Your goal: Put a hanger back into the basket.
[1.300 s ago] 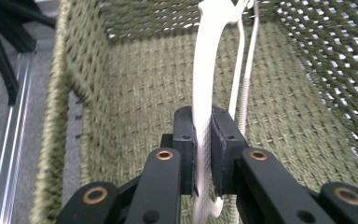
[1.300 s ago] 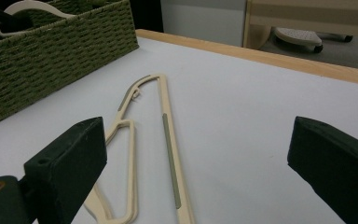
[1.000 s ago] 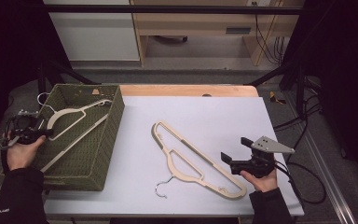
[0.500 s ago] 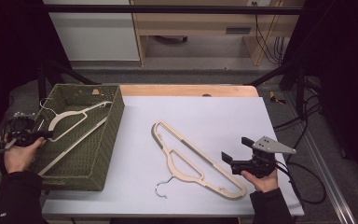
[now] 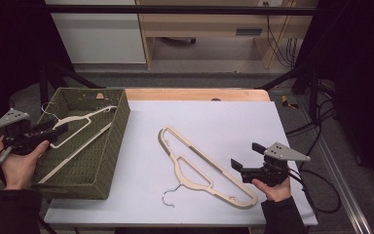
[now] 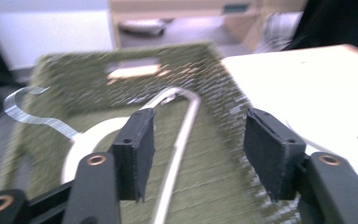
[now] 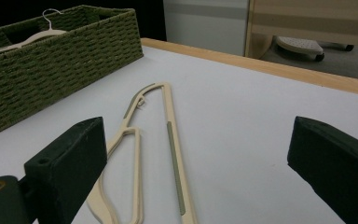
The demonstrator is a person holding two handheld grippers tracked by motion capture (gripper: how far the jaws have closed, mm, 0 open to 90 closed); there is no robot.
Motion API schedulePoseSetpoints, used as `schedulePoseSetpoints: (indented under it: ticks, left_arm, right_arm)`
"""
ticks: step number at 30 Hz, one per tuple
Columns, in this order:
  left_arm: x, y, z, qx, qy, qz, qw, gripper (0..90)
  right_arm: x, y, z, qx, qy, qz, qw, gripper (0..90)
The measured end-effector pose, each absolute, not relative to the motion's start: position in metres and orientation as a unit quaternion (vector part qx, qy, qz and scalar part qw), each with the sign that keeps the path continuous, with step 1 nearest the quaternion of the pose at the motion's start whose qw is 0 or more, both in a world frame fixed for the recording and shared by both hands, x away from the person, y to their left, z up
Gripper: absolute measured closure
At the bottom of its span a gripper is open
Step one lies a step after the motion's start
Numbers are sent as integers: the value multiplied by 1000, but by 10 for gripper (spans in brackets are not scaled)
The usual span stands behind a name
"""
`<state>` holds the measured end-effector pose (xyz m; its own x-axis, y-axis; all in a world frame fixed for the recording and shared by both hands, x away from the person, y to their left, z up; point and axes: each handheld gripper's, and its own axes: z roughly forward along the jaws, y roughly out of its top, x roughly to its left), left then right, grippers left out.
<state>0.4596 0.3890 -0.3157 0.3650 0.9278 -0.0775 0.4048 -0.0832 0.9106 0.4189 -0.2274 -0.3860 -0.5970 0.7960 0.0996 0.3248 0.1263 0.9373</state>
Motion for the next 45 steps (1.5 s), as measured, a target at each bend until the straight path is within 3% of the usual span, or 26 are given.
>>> schedulePoseSetpoints:
  ticks: [13,17,31,45]
  left_arm:
    - [426,297,-321,707,371,263,541,136]
    - [419,270,-330,715,353,247,551,108]
    - [422,198,-368,770,324,195,514,121]
    - [421,158,-412,815,314,154,463,154]
  right_arm:
    - [417,-231,-383,384,711,546,222,44]
    - [416,-232,-383,384,712,544,224,43]
    - [415,-233,-383,385,709,547,224,44]
    - [415,-229,-386,380,717,542,220,45]
